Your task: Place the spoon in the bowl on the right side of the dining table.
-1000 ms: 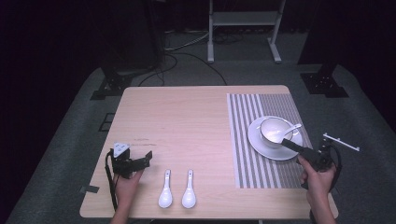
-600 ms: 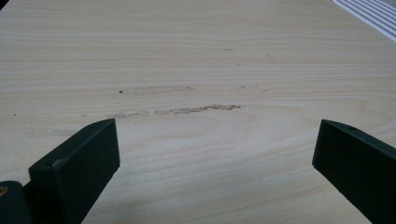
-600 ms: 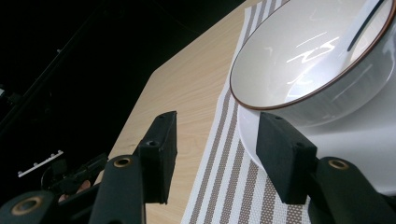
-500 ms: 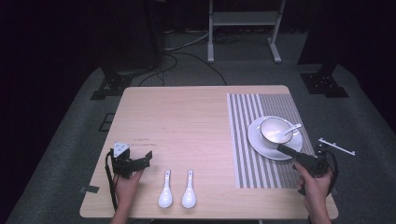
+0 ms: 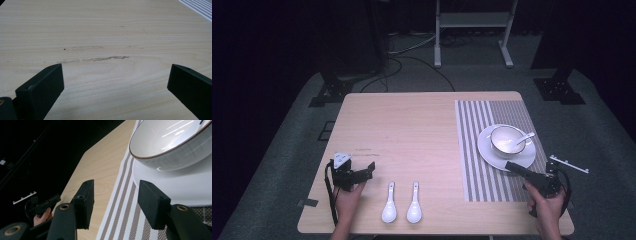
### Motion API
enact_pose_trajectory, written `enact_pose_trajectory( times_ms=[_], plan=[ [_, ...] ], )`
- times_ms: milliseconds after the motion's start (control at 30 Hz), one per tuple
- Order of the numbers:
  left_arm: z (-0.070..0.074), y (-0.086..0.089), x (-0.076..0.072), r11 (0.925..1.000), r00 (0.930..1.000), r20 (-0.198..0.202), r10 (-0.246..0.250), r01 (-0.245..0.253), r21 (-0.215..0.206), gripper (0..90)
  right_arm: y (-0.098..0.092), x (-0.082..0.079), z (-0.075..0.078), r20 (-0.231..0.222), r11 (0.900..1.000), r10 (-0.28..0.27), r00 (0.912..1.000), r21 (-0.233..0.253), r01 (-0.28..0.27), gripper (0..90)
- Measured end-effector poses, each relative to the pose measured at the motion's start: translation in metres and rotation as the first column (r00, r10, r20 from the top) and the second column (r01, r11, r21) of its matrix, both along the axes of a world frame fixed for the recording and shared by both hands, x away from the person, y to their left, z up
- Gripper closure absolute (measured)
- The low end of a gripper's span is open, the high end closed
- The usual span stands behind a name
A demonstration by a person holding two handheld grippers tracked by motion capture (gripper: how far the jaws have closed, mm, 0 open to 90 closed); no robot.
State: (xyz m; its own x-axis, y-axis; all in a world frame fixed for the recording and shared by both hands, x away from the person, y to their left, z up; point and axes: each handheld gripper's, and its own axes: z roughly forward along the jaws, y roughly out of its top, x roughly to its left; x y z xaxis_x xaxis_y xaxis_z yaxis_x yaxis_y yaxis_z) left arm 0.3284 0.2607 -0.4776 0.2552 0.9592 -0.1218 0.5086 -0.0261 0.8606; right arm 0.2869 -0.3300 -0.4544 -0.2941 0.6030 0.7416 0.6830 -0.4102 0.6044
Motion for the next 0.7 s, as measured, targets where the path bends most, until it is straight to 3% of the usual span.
enact_pose_trajectory(
  times_ms=[700],
  plan=[
    [0.000,0.000,0.000,1.0000,1.0000,0.000,-0.002,0.002,0.003,0.0,0.010,-0.016,-0.016,-0.007,0.999,0.030,0.9995,-0.018,-0.030,44.9]
  ],
)
